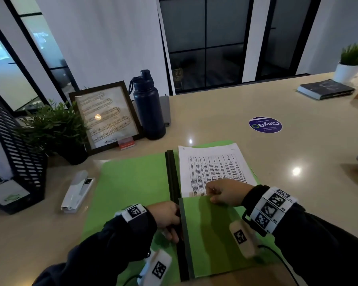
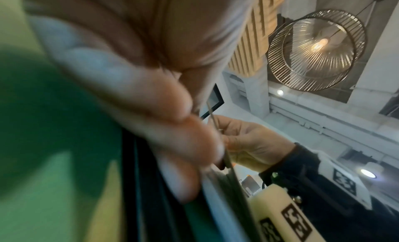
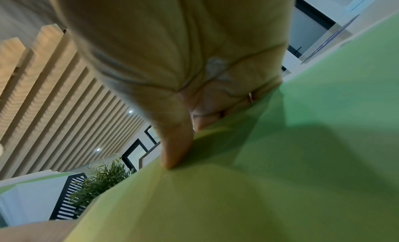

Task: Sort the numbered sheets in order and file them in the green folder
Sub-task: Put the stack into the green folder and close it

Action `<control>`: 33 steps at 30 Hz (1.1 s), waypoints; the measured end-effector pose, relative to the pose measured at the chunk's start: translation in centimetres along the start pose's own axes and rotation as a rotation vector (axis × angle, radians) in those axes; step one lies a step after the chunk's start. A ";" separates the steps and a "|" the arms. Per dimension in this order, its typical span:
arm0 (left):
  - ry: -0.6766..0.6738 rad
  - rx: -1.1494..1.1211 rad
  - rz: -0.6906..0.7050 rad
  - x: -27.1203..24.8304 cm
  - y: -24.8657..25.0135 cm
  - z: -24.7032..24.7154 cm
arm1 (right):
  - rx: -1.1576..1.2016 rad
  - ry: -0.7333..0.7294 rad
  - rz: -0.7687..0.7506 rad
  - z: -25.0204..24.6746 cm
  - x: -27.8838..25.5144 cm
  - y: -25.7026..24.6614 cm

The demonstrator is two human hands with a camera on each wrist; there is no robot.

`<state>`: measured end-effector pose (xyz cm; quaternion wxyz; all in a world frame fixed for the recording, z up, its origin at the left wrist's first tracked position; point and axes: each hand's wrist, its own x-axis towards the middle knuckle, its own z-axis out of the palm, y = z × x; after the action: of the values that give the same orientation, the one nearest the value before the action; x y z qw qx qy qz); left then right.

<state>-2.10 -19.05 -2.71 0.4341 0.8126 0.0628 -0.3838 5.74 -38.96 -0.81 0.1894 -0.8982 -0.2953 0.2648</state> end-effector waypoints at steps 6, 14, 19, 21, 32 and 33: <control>-0.109 0.194 -0.036 -0.3 1.5 1.0 | -0.019 -0.024 -0.011 -0.1 0.2 0.1; 0.092 0.060 0.040 0.7 1.2 -1.0 | 0.000 -0.021 0.036 0.0 0.7 0.4; 0.289 -0.146 0.063 1.9 1.5 -2.7 | -0.024 -0.025 0.053 0.1 0.9 0.3; 0.319 -0.115 0.036 2.5 1.9 -3.0 | -0.019 -0.024 0.058 0.1 0.9 0.2; 0.288 0.124 -0.035 4.1 2.8 -3.5 | -0.073 -0.022 0.080 0.3 1.2 0.0; 0.285 0.123 -0.029 4.2 2.8 -3.4 | -0.076 -0.025 0.082 0.3 1.2 0.0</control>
<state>3.96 -19.12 -2.58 0.3647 0.8829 0.1120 -0.2739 6.37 -38.13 -1.51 0.1403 -0.9128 -0.2706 0.2719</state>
